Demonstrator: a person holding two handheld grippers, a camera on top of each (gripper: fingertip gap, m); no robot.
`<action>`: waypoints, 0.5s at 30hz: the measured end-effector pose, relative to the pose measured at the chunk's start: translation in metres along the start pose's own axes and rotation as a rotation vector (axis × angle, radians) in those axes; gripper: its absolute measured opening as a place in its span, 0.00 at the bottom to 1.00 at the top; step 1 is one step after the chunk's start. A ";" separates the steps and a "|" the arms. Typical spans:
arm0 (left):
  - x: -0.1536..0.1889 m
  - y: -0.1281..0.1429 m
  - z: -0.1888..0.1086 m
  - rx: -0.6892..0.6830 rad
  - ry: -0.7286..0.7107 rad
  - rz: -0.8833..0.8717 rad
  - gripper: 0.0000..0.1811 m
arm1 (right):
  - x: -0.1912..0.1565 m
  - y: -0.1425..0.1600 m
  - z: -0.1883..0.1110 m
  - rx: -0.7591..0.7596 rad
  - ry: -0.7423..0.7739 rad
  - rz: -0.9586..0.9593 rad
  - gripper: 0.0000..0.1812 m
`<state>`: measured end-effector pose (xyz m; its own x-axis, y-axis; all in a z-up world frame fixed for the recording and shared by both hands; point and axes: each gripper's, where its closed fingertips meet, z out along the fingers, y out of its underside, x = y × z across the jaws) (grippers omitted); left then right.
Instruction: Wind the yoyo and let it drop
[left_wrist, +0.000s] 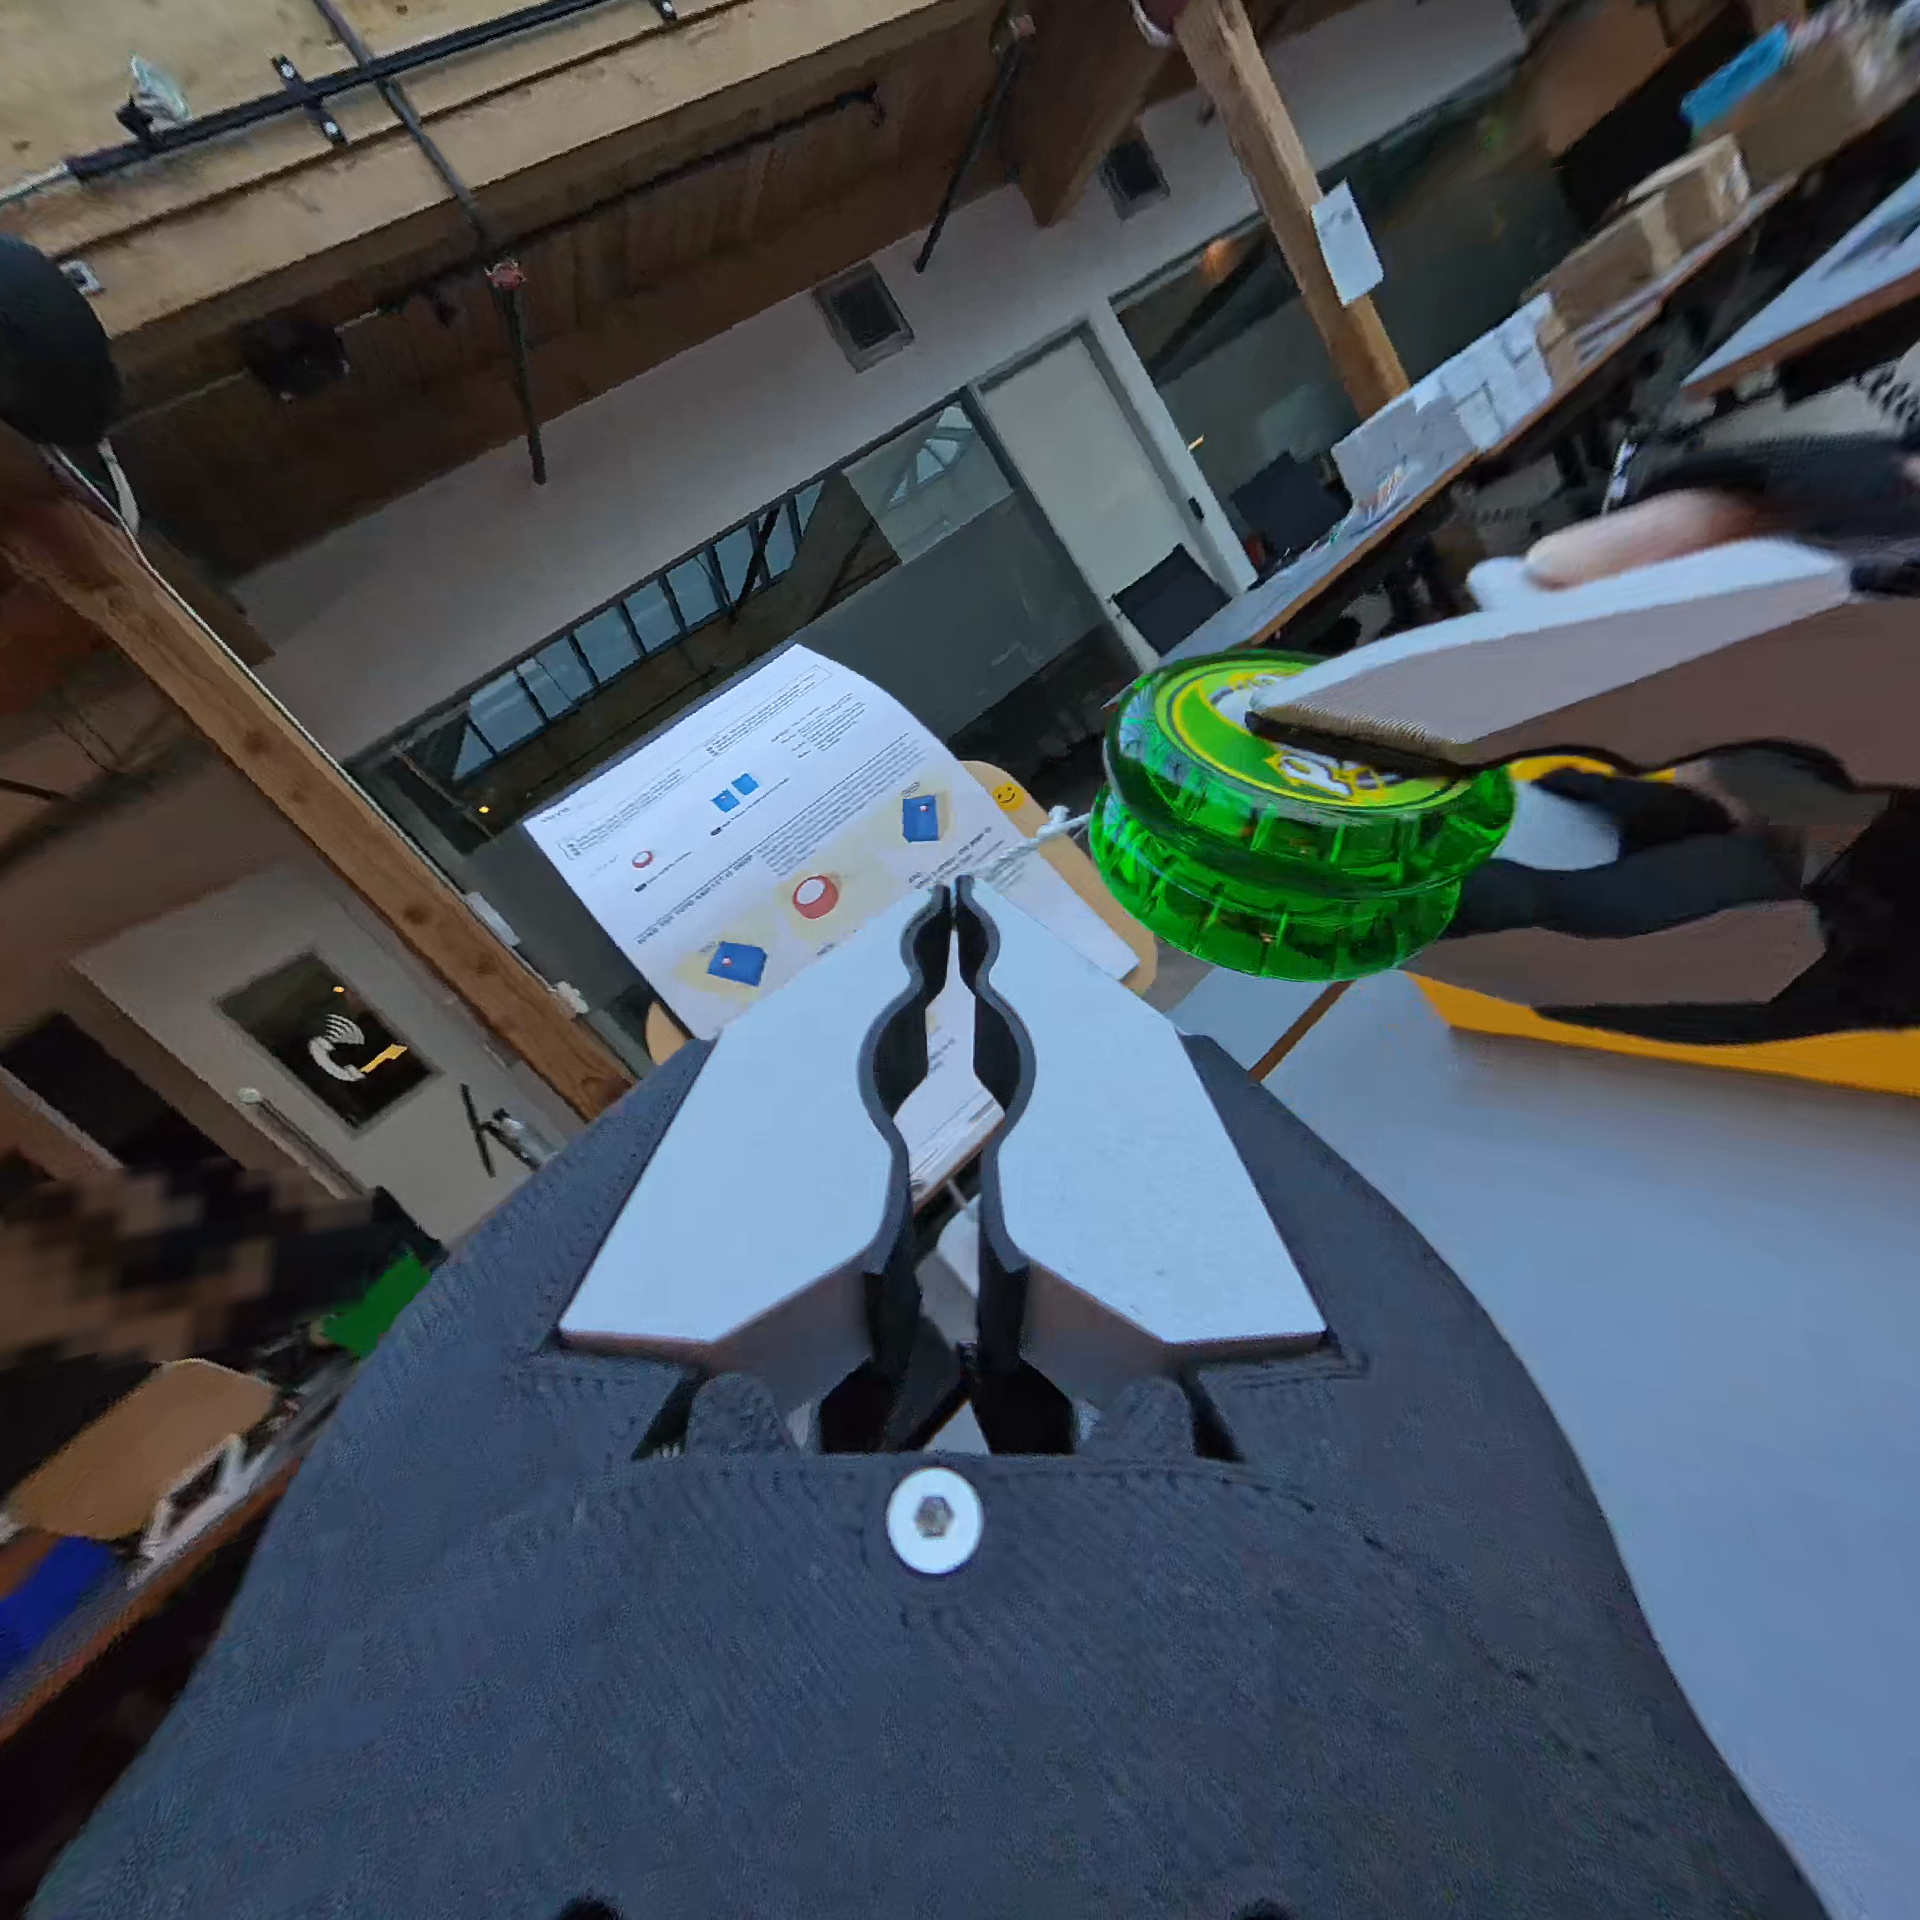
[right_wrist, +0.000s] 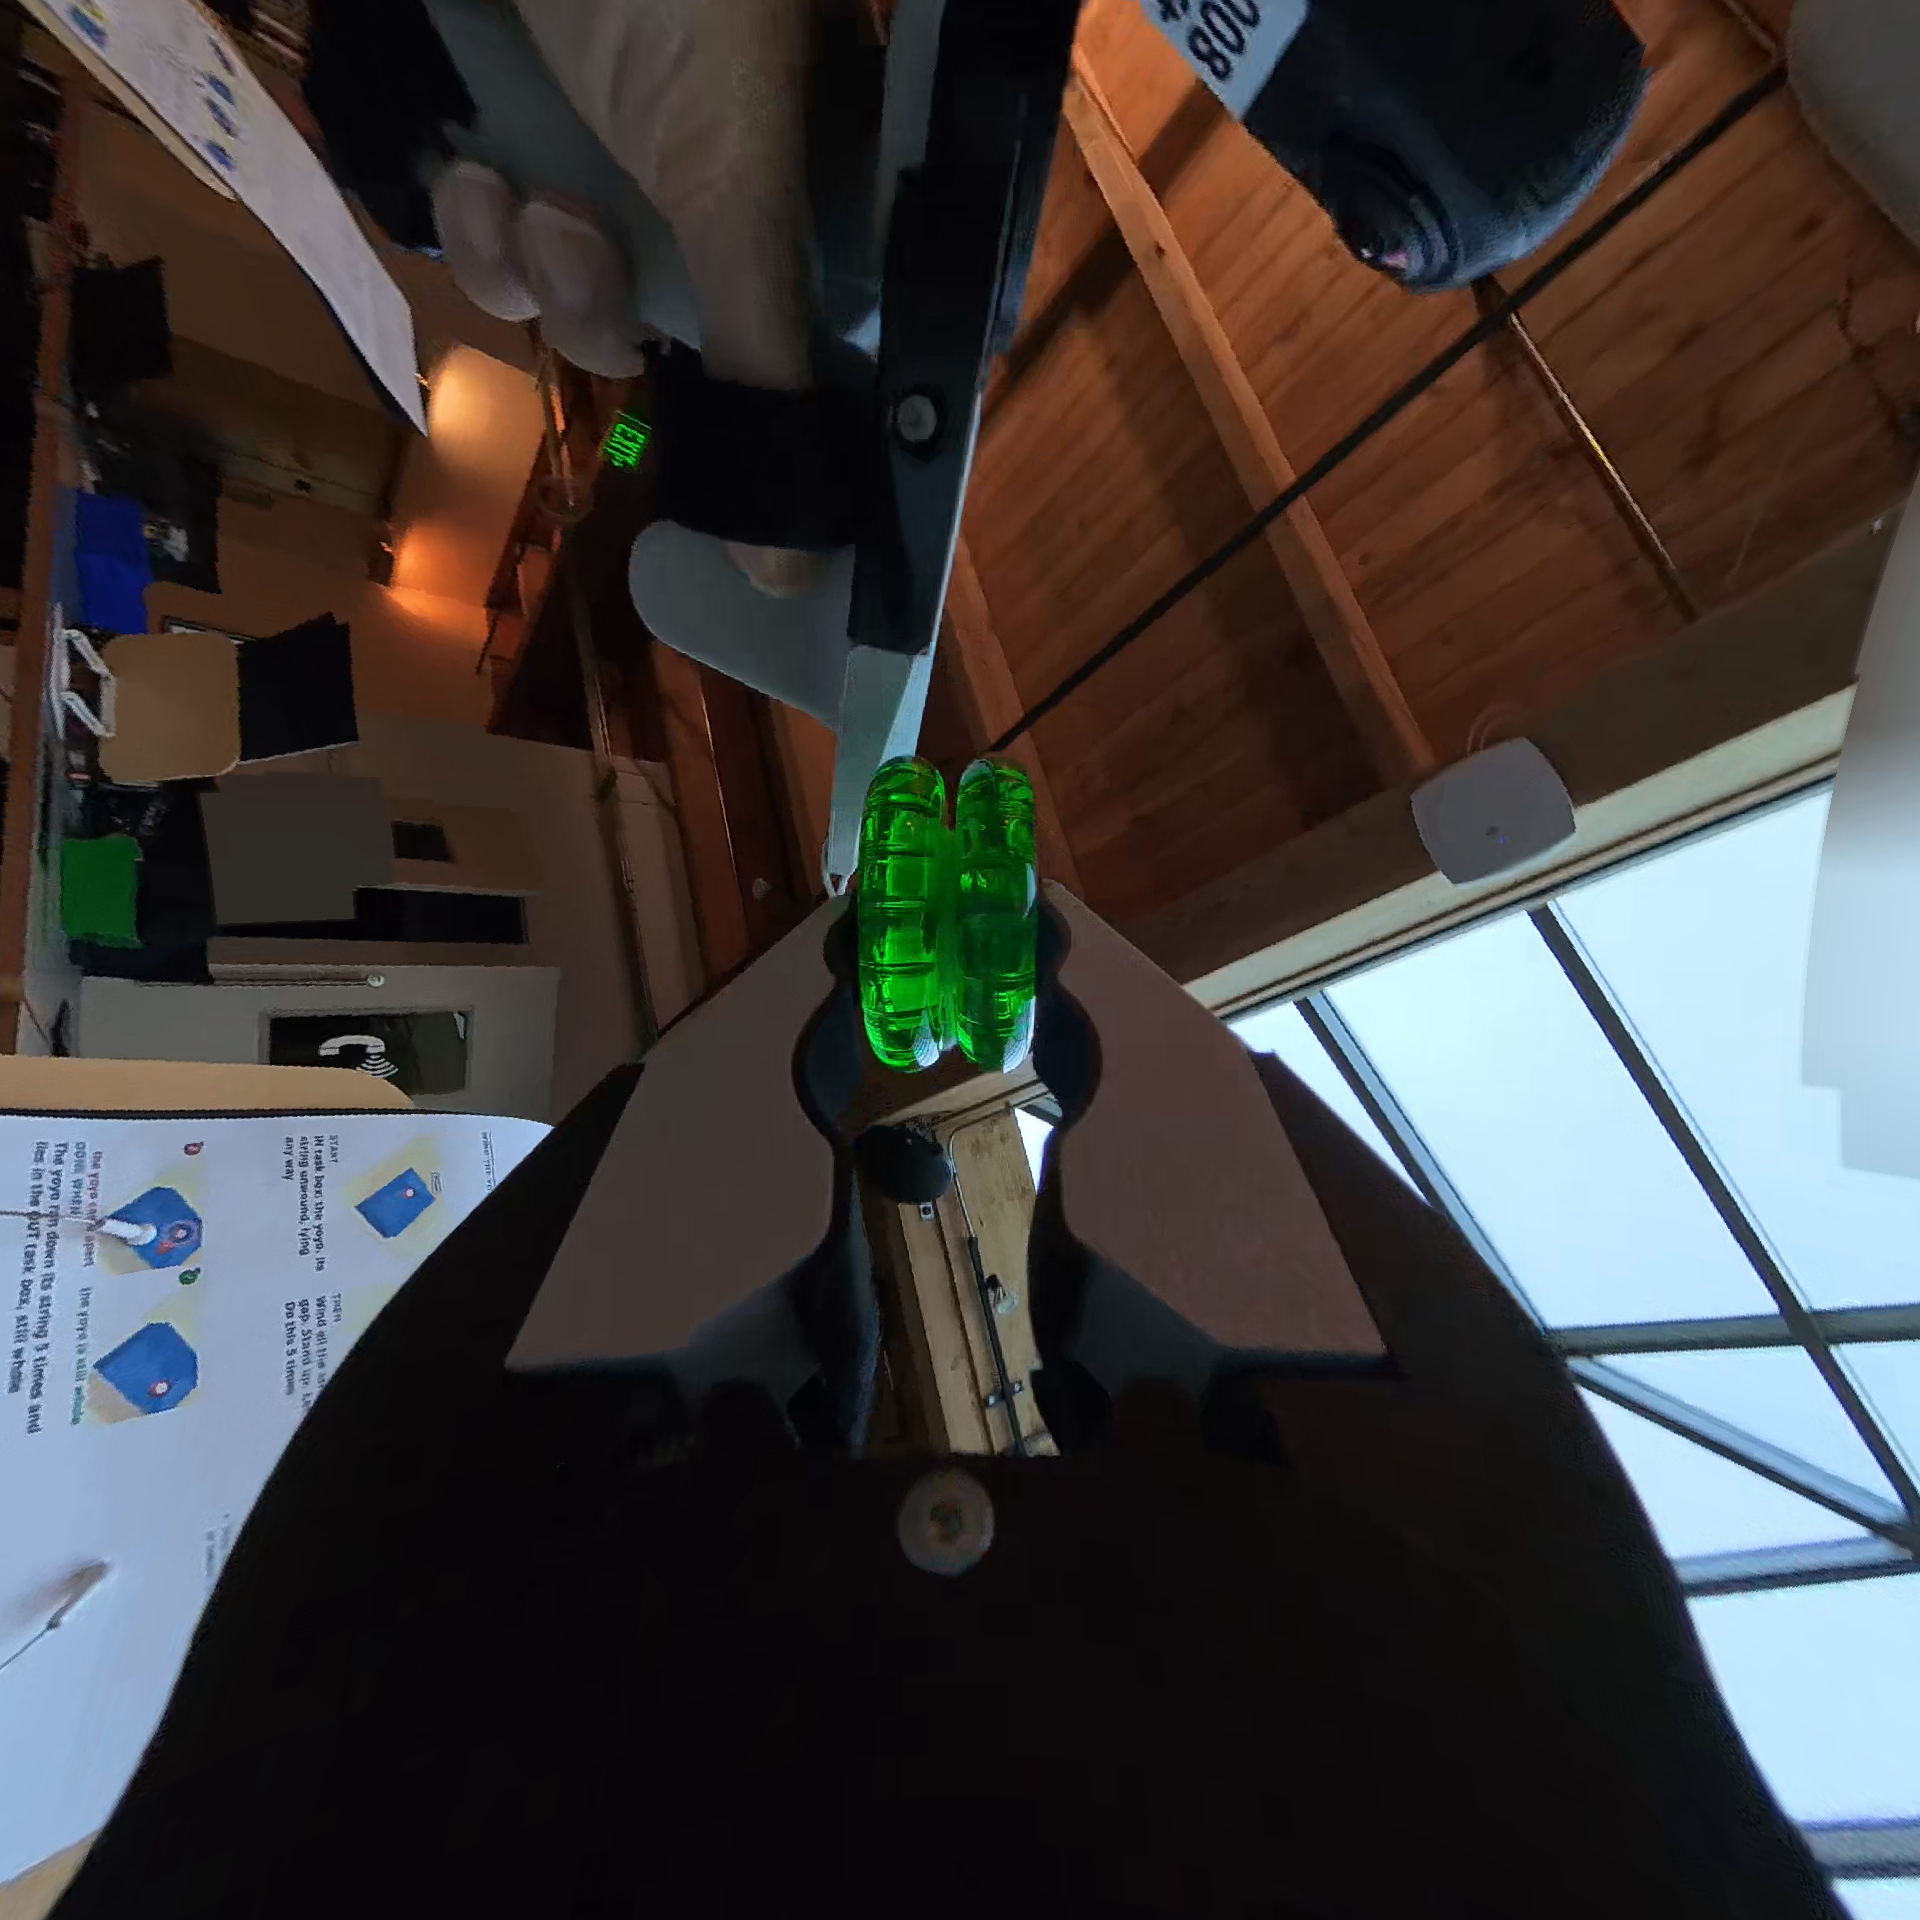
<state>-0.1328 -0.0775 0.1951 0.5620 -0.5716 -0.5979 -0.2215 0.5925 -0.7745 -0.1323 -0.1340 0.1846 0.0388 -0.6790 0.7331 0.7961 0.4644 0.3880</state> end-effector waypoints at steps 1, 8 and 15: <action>-0.001 0.001 -0.001 -0.015 -0.017 0.052 0.00 | 0.000 -0.003 0.000 0.014 -0.024 -0.028 0.15; -0.017 -0.001 -0.006 -0.014 -0.145 0.140 0.00 | 0.010 -0.035 -0.003 0.130 -0.119 -0.156 0.15; -0.027 -0.020 -0.017 0.113 -0.254 0.115 0.00 | 0.007 -0.057 -0.002 0.176 -0.180 -0.225 0.15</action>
<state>-0.1569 -0.0841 0.2232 0.7231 -0.3450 -0.5984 -0.2133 0.7124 -0.6685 -0.1762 -0.1668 0.1661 -0.2457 -0.6719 0.6987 0.6557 0.4156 0.6303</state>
